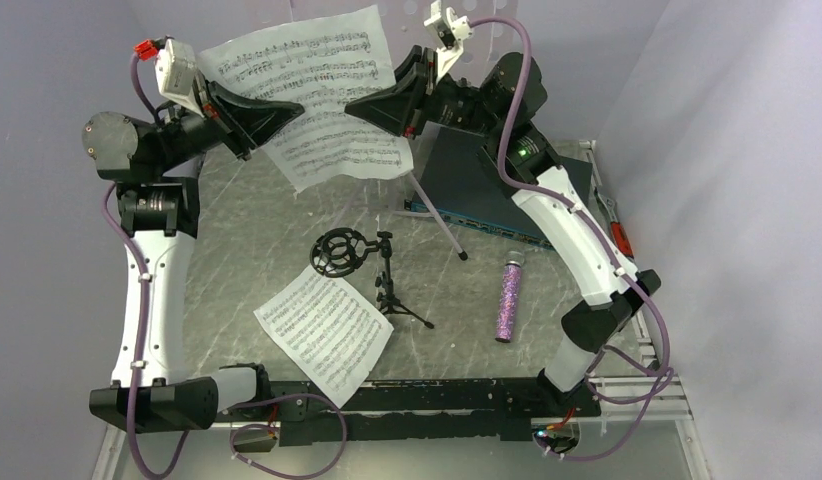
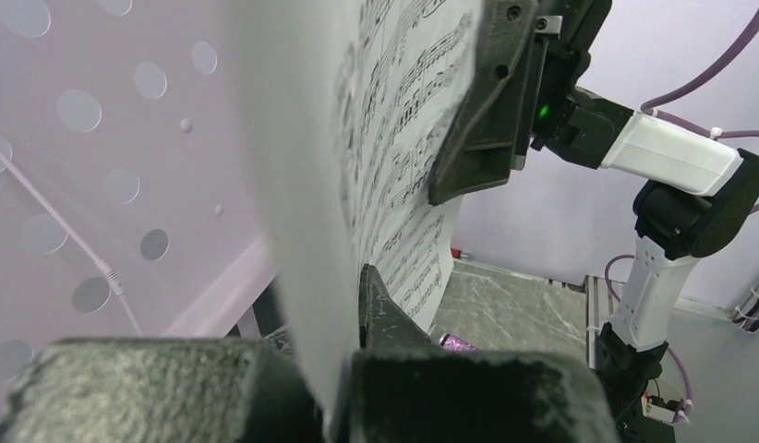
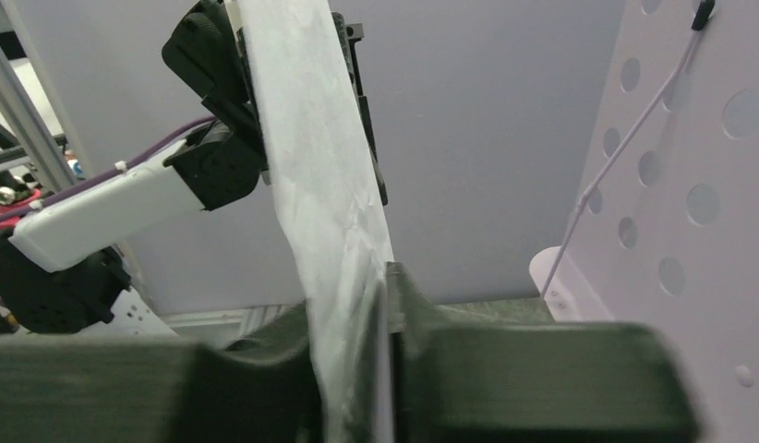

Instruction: Set up the instrument practice props

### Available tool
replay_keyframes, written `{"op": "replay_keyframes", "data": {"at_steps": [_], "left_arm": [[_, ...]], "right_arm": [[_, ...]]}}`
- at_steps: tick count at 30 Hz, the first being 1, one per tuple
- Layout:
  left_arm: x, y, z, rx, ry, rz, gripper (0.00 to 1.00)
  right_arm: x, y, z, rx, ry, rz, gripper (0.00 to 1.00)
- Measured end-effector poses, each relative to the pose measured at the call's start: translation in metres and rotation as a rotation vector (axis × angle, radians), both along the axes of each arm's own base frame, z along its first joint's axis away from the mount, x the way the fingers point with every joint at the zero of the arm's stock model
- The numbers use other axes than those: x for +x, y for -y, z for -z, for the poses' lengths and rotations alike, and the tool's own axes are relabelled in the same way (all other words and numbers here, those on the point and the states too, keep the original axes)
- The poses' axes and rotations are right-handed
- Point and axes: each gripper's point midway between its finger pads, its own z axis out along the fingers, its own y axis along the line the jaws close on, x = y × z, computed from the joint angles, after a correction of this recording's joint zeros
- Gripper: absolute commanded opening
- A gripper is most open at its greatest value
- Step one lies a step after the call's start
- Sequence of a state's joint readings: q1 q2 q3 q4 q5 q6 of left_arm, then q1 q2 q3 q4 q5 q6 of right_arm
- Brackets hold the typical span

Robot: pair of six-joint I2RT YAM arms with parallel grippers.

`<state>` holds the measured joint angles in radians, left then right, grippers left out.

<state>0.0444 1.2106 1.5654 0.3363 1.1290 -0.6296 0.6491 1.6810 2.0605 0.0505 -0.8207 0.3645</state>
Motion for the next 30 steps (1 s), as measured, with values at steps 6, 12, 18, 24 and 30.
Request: {"op": "replay_keyframes", "data": {"at_steps": [6, 12, 18, 24, 30], "left_arm": [[0.001, 0.0, 0.0, 0.0, 0.003, 0.002, 0.48], [0.008, -0.003, 0.0, -0.006, 0.009, -0.038, 0.78], [0.025, -0.013, -0.005, -0.036, -0.002, -0.154, 0.82], [0.041, -0.029, -0.015, -0.072, -0.006, -0.304, 0.81], [0.056, -0.049, -0.024, -0.107, -0.041, -0.452, 0.65]], "right_arm": [[0.003, -0.004, -0.001, 0.008, -0.017, -0.012, 0.0], [0.01, 0.003, -0.006, 0.026, -0.022, 0.044, 0.0], [0.02, 0.035, -0.025, 0.066, -0.005, 0.226, 0.0], [0.011, 0.08, -0.06, 0.141, 0.053, 0.409, 0.0], [0.001, 0.109, -0.082, 0.201, 0.099, 0.514, 0.0]]}}
